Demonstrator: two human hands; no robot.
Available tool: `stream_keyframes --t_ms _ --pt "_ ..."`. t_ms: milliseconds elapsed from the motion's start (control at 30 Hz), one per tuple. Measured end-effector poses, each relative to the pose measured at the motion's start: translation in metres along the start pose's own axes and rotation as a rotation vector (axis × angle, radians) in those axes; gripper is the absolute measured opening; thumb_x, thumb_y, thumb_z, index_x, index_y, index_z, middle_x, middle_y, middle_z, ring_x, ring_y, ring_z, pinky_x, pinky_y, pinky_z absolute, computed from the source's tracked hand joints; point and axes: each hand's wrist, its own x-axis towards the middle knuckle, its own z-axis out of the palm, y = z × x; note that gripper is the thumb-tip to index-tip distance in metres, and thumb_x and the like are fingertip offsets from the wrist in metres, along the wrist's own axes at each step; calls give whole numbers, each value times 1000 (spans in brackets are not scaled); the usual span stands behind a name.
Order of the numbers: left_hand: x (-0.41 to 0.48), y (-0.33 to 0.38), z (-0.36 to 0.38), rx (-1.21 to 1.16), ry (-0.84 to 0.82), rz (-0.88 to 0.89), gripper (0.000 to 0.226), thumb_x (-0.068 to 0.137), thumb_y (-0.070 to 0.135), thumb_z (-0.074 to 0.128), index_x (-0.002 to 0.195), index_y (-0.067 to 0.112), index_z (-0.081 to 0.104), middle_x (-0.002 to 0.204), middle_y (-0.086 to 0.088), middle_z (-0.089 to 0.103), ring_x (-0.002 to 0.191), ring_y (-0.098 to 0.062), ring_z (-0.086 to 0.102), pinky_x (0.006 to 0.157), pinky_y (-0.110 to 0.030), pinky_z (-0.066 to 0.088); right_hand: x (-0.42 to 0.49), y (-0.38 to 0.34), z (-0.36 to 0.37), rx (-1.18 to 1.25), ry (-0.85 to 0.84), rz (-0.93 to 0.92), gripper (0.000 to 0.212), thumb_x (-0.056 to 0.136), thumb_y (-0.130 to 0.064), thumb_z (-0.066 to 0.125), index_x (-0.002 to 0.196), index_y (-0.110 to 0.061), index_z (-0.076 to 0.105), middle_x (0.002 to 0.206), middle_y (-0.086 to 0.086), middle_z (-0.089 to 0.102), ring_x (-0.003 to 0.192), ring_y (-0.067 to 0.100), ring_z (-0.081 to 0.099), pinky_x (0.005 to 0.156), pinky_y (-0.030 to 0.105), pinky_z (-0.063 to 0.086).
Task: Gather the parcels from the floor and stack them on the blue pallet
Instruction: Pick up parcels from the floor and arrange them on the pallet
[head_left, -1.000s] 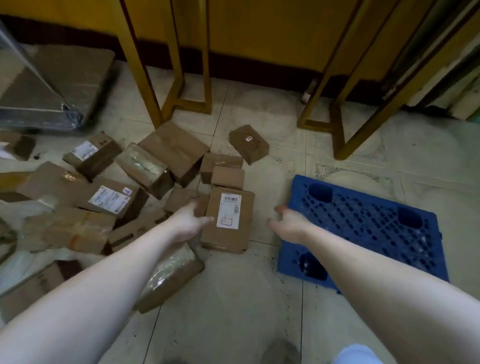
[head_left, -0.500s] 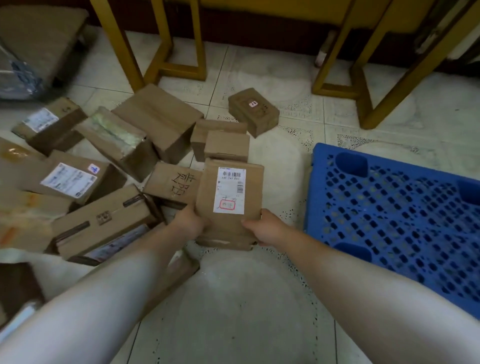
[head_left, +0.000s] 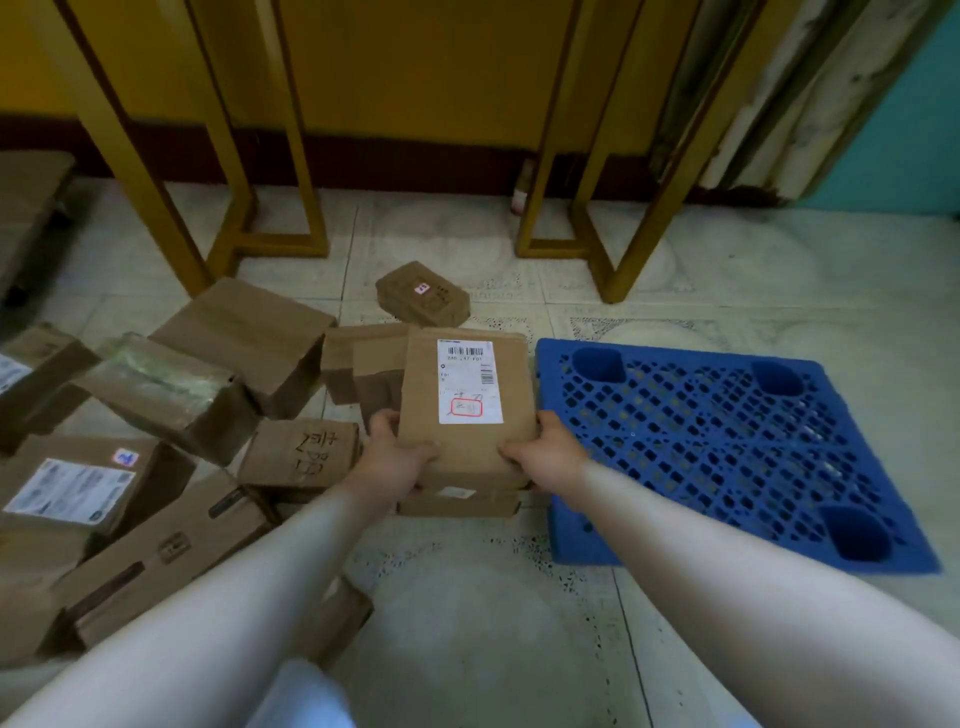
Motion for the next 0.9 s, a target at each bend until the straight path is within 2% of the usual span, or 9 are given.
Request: stream_keyframes --t_ms 100,233,333,467,600,700,733,800,900 --pt "-4 22 9 30 -109 45 68 86 18 65 140 30 26 118 0 52 99 -23 56 80 -44 55 -13 -13 -19 12 75 21 66 85 -30 68 139 -21 31 111 -6 53 92 15 54 75 31 48" --pt "-18 54 19 92 -202 94 67 88 22 63 144 33 26 133 -1 48 107 -24 53 83 -44 55 -33 -31 -47 -45 150 52 62 84 -35 67 133 -20 31 115 -2 51 95 20 53 59 32 50" --pt "-27 76 25 130 -256 159 70 89 20 61 145 34 23 137 -2 46 116 -28 51 88 -47 53 -48 -43 -67 -50 196 62 59 84 -34 67 130 -19 33 118 1 50 94 21 52 61 36 55" --pt "-31 92 38 128 -338 205 71 89 19 61 145 37 21 135 -1 48 116 -26 51 91 -47 52 -55 -48 -88 -55 257 29 62 81 -36 68 129 -24 30 107 -5 47 92 19 50 54 32 49" --pt "-18 91 59 127 -343 211 71 88 19 62 144 39 22 131 1 51 111 -23 53 89 -45 53 -45 -33 -102 -83 263 -31 64 83 -35 67 133 -23 28 108 -6 49 92 17 51 60 33 51" --pt "-8 89 85 159 -340 212 69 88 16 62 143 37 27 119 4 57 103 -20 58 83 -39 53 -32 -13 -119 -48 252 -35 68 84 -32 66 137 -22 25 121 0 52 100 21 54 82 41 54" --pt "-4 90 95 180 -337 216 67 88 15 61 142 37 29 113 6 58 100 -18 58 81 -36 53 -26 -8 -128 -50 238 -40 69 85 -31 66 139 -22 23 120 -1 52 100 21 54 84 41 53" --pt "5 94 118 209 -337 213 63 89 13 59 140 38 32 102 14 57 94 -13 57 75 -32 52 -11 4 -148 -26 205 -71 70 86 -29 65 140 -22 21 116 -4 51 96 17 52 81 34 50" --pt "19 91 159 218 -327 201 61 89 7 56 139 35 34 96 17 54 91 -10 56 70 -30 52 16 28 -174 -1 192 -94 70 86 -23 66 140 -19 21 112 -6 50 96 13 49 80 28 43"
